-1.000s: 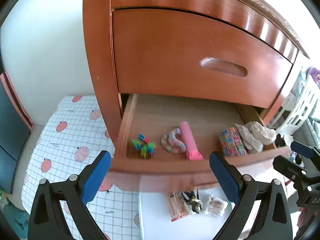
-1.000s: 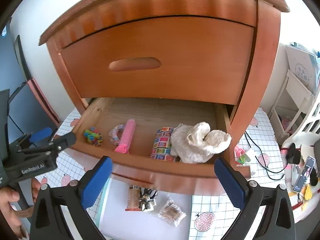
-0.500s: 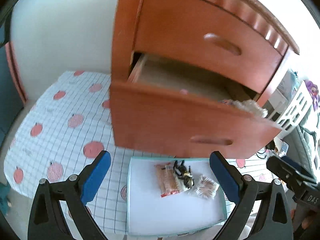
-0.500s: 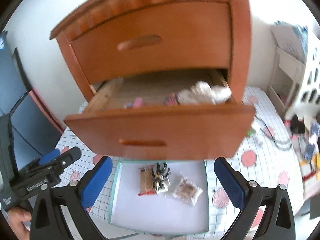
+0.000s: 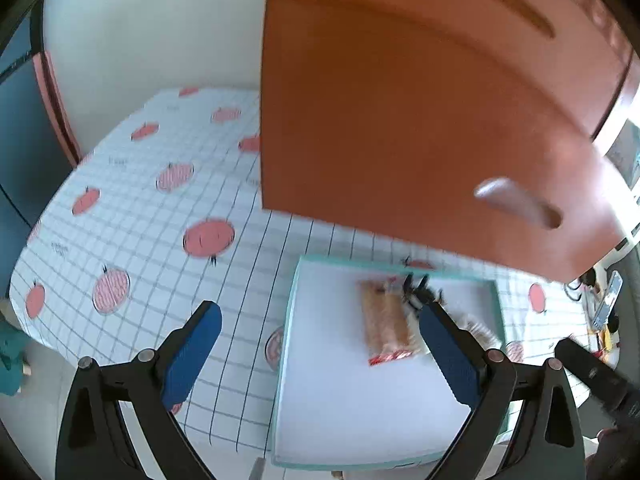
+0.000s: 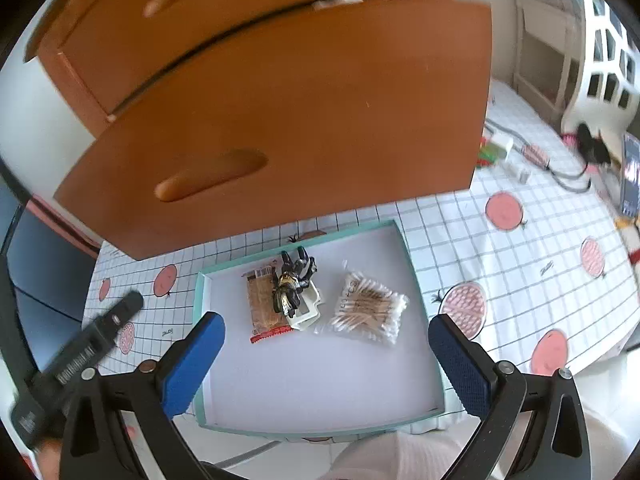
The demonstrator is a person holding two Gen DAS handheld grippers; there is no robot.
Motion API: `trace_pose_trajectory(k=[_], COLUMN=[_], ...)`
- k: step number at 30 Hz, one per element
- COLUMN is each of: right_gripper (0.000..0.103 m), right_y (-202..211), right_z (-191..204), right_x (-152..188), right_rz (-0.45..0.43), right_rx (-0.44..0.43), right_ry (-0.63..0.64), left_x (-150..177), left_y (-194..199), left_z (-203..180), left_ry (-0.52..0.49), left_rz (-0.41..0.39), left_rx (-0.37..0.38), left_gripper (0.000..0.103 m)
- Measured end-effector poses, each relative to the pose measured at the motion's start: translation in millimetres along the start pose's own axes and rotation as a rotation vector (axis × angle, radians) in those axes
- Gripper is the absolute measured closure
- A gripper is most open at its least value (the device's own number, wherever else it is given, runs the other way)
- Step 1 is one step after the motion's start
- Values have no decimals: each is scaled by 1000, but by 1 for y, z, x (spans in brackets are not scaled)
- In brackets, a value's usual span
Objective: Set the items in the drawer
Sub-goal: 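Withdraw both tools from the drawer and lower them over the white tray, then grasp the black-gold figurine with the right tool while the left tool grasps the bread packet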
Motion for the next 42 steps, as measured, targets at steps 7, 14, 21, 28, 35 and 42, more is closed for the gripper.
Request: trace_pose_trajectory(k=[7, 14, 21, 28, 35, 42], right_gripper=[0, 0, 5, 18, 36, 60], right_y=[-38, -62, -81, -99, -110, -118], right_z=[-6, -3, 20, 37, 49, 43], right_x=[6, 6, 8, 7, 7, 7], right_rz=[98, 130, 131, 103, 101, 126], right_rx=[11, 0, -21, -37, -50, -82], right_ry=[-94, -114, -54, -5, 46, 6], left_x=[14, 31, 40, 42, 40, 39], left_y=[-23, -50, -63, -72, -80, -88], left_z=[6, 11, 29, 40, 41, 35], left_ry=[5, 33, 102, 146, 170, 163], left_rz=[75, 167, 199, 207, 220, 237], left_rx=[-1, -3, -27, -9, 27, 53], left_gripper=[4, 4, 4, 4, 4, 4])
Point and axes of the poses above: each gripper's, at about its wrist camera, not at the fingertips, and y roughly against the way its jaws point, z to its left, x to its underside, the point moved 4 cm from there along -y, roughly the way its jaws point, and after that the axes turned 7 degrees about x, right-handed, at the moved point
